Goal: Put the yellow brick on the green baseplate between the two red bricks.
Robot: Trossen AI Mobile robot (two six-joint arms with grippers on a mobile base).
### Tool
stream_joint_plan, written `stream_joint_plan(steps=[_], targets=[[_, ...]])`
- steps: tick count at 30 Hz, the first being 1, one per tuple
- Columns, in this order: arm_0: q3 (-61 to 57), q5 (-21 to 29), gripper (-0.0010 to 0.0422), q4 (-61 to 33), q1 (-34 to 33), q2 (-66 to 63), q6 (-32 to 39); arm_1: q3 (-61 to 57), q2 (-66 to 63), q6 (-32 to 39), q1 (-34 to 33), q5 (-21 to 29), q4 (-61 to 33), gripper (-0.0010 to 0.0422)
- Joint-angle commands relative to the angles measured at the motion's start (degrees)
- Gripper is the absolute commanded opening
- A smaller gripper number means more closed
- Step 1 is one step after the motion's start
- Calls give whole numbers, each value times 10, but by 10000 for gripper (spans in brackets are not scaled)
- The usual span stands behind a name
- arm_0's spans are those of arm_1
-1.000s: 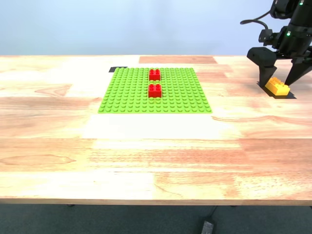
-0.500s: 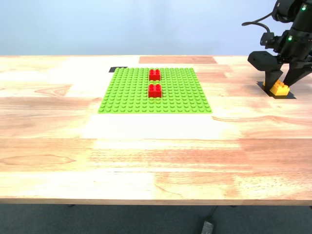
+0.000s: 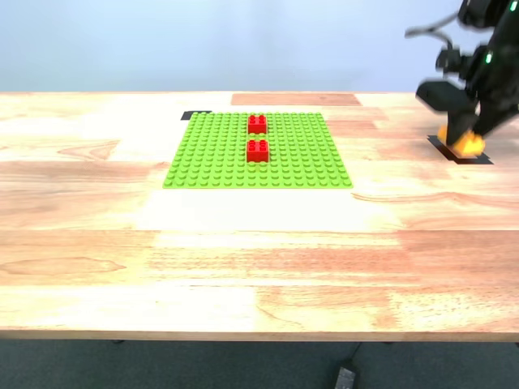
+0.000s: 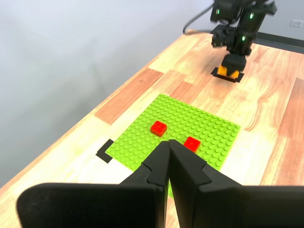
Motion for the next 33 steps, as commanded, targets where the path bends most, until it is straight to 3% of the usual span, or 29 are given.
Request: stream_joint_plan(steps=[1, 9, 15, 18, 33], targets=[[0, 2, 0, 0, 0, 0, -20, 40, -34, -36, 15, -23, -12, 42], [0, 5, 0, 0, 0, 0, -21, 156, -48, -167, 145, -79, -61, 42], [0, 5, 0, 0, 0, -1, -22, 238, 3, -296, 267, -67, -100, 42], [0, 5, 0, -2, 0, -2, -26, 271, 38, -345, 315, -2, -106, 42], [0, 5, 0, -12, -1, -2, -19, 421, 241, -377, 388, 12, -130, 42]])
